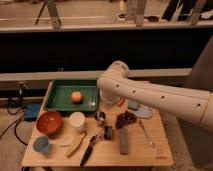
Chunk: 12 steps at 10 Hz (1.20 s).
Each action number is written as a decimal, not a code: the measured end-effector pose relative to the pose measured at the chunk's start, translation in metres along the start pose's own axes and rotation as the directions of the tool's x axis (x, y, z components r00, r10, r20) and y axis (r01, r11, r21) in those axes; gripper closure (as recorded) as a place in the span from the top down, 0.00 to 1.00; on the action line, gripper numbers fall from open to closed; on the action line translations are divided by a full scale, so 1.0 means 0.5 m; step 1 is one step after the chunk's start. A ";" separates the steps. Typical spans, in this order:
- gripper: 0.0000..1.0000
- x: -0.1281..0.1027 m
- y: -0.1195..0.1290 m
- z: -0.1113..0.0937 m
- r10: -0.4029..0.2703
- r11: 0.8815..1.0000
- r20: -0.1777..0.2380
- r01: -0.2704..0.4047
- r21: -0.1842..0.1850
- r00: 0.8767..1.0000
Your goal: Place grapes in plastic cup
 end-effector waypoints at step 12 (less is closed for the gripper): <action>0.80 0.196 0.125 0.262 -0.073 0.997 0.172 0.078 -0.020 0.982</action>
